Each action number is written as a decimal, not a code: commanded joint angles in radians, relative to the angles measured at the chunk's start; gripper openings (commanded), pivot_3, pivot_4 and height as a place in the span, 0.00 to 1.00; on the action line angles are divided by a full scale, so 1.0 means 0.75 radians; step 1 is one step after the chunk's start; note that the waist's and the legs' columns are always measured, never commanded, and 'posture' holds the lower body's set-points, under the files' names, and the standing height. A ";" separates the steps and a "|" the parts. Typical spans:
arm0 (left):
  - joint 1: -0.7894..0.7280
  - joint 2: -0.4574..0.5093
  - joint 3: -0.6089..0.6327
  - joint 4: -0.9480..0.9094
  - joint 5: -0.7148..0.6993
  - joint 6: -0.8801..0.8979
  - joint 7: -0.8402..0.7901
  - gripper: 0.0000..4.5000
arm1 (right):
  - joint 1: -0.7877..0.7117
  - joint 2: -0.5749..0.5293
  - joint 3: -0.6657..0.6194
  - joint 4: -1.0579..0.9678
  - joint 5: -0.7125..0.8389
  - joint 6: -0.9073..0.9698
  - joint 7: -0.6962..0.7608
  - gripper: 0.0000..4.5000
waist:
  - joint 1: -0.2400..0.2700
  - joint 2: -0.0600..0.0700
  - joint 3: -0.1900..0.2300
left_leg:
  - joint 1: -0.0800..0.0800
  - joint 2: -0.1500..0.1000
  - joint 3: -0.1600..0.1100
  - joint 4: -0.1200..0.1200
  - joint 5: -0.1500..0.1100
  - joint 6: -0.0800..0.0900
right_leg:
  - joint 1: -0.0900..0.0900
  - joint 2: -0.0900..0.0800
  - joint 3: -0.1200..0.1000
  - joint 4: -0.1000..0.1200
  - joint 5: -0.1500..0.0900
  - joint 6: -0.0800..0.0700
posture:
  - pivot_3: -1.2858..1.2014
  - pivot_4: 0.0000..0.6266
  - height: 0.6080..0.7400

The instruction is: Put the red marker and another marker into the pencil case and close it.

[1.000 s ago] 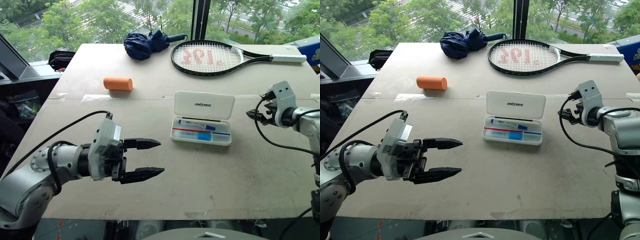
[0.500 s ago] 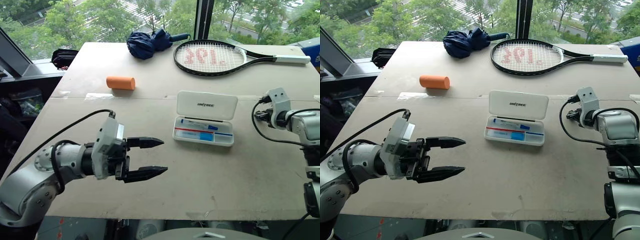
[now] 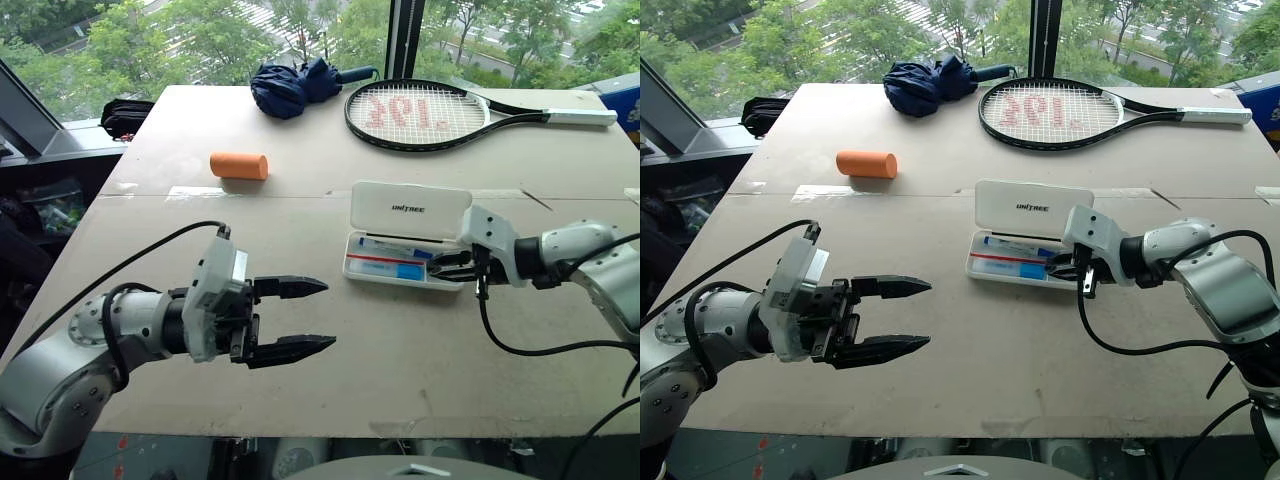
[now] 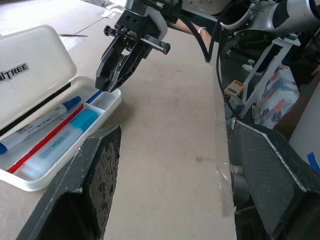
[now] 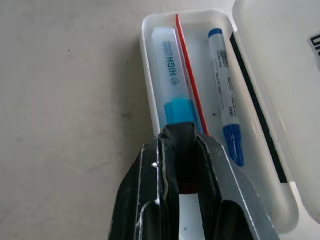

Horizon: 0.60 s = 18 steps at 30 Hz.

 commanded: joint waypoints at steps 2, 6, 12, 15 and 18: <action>0.010 0.021 0.055 -0.053 -0.055 -0.006 0.008 0.80 | -0.033 -0.013 0.050 0.109 -0.081 -0.160 0.099 0.00 | 0.000 0.000 0.000 | 0.000 0.000 0.000 0.000 0.000 0.000 | 0.000 -0.001 0.000 -0.001 0.000 0.000 | 0.52 0.24 0.93; 0.049 0.026 0.082 -0.075 -0.063 -0.008 0.016 0.80 | -0.045 -0.002 0.071 0.181 -0.114 -0.208 0.144 0.00 | -0.005 0.000 0.000 | -0.001 0.000 0.000 -0.001 0.000 0.000 | -0.001 -0.001 0.000 -0.001 0.000 0.000 | 0.52 0.24 0.93; 0.076 0.035 0.105 -0.090 -0.079 -0.008 0.035 0.80 | -0.060 0.020 0.084 0.267 -0.164 -0.265 0.183 0.23 | -0.004 0.000 0.000 | 0.000 0.001 0.000 -0.001 0.000 0.000 | -0.001 -0.001 0.000 0.000 0.000 0.000 | 0.52 0.24 0.93; 0.091 0.035 0.113 -0.097 -0.080 -0.011 0.039 0.80 | -0.054 0.019 0.058 0.265 -0.166 -0.274 0.186 0.52 | -0.003 0.000 0.000 | 0.000 0.000 0.000 -0.001 0.000 0.000 | -0.001 -0.001 0.000 0.000 0.000 0.000 | 0.52 0.24 0.93; 0.102 0.033 0.120 -0.102 -0.080 -0.013 0.044 0.80 | -0.029 0.000 -0.040 0.216 -0.078 -0.227 0.199 0.61 | -0.002 0.000 0.000 | 0.000 0.000 0.000 -0.001 0.000 0.000 | -0.001 -0.001 0.000 0.000 0.000 0.000 | 0.52 0.24 0.93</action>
